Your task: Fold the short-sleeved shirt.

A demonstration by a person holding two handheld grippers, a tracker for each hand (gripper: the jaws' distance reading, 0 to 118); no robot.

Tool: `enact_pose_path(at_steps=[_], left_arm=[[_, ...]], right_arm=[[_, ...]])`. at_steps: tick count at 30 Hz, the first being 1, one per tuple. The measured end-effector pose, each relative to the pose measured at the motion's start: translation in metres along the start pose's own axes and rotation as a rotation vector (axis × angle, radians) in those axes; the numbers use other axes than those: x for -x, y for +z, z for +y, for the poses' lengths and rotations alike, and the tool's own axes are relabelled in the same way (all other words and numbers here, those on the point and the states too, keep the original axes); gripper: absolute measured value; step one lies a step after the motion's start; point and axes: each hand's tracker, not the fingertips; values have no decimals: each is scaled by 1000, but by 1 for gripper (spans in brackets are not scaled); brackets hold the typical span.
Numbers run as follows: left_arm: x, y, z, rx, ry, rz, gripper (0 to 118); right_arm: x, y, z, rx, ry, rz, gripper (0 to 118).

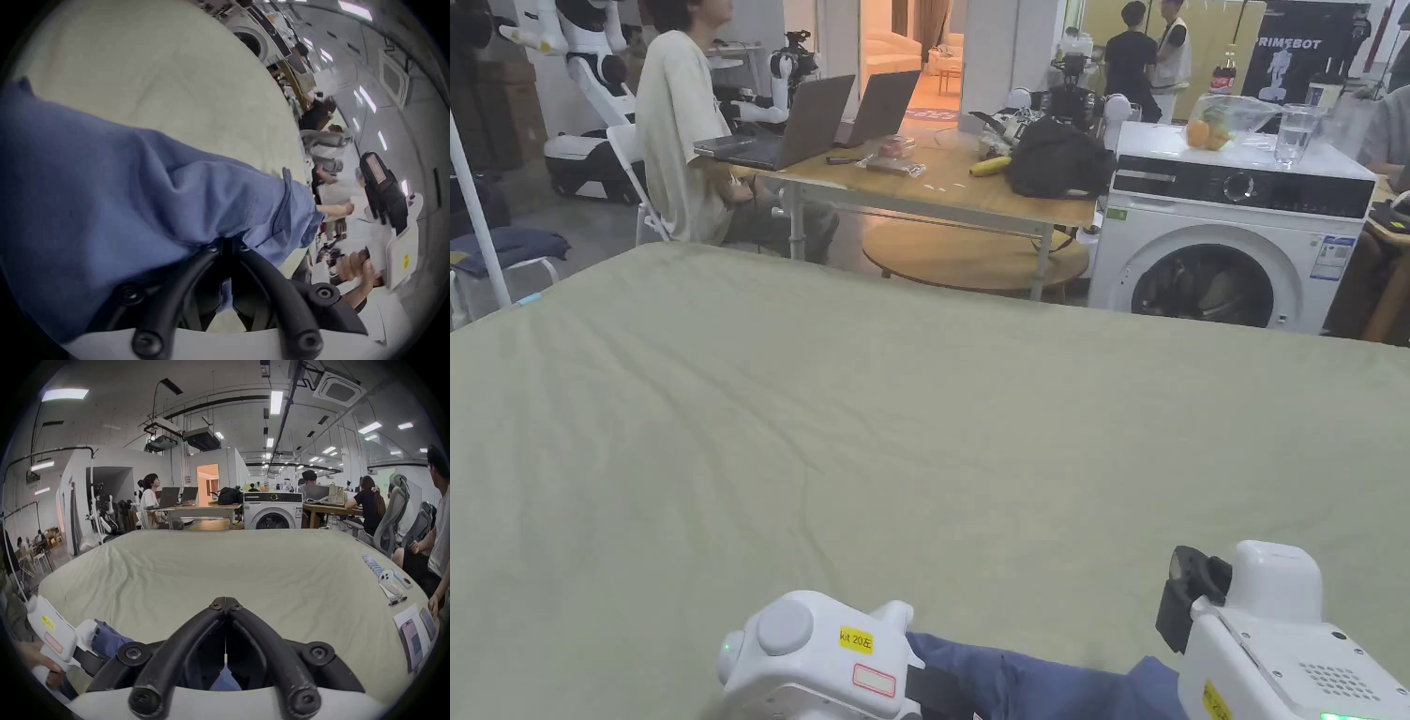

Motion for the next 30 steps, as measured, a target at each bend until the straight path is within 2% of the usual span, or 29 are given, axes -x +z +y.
enact_pose_path(at_steps=[6,11,12,15,16,18,19,20,22,26,28,30], left_arm=[[5,24,1,-25,41,-86,2],[1,87,7,-149,-34,-109,4],[10,99,13,-170,-37,-119,10],[31,133,18,-241,-19,-114,52],[40,141,18,-259,-12,-122,56],[55,152,18,-280,5,-114,59],[63,155,18,-279,12,-92,64],[62,152,12,-268,25,-44,69],[73,145,8,-211,25,-26,71],[101,115,6,-106,70,-98,71],[104,98,9,-129,68,-231,71],[83,114,7,-139,100,-302,71]], right_arm=[[6,6,5,-40,9,20,0],[11,10,13,-80,47,20,0],[11,10,15,-82,47,24,0],[12,9,17,-83,44,37,0],[12,9,17,-79,33,43,0],[11,8,17,-65,6,55,0],[11,7,17,-64,5,56,0],[12,7,16,-62,6,54,0],[13,6,15,-56,13,50,0],[14,4,12,-45,10,54,0],[15,4,12,-38,7,56,0],[15,4,11,-38,7,57,0]])
